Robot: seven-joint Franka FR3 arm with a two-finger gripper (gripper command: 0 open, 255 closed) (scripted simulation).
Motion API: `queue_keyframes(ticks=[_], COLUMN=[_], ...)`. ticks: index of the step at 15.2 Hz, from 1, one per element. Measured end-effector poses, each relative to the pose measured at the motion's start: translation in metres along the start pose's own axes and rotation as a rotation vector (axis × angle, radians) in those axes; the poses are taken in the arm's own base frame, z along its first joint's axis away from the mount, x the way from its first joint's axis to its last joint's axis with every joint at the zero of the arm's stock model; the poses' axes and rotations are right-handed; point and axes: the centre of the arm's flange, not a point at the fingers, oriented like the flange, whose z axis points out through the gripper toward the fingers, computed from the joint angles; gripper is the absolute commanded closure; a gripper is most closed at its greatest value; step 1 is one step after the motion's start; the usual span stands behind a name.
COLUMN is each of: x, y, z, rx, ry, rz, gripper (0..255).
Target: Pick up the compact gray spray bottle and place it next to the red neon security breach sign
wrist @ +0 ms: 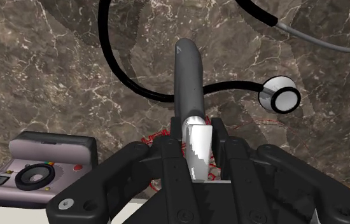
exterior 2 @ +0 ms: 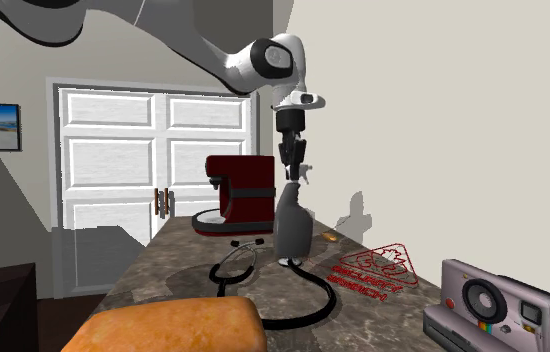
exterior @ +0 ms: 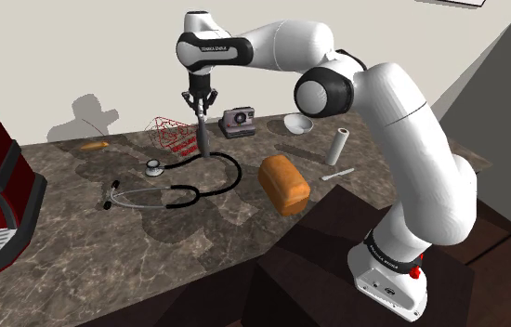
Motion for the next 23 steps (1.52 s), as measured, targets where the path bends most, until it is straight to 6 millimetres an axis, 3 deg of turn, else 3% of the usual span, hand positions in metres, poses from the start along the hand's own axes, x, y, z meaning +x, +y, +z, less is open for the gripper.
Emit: queue_keyframes(ticks=[16,23], x=[-0.002,-0.002], y=[-0.002,-0.001], z=[0.086,0.091], rx=[0.000,0.000], ry=[0.000,0.000], rz=[0.000,0.000], gripper=[255,255])
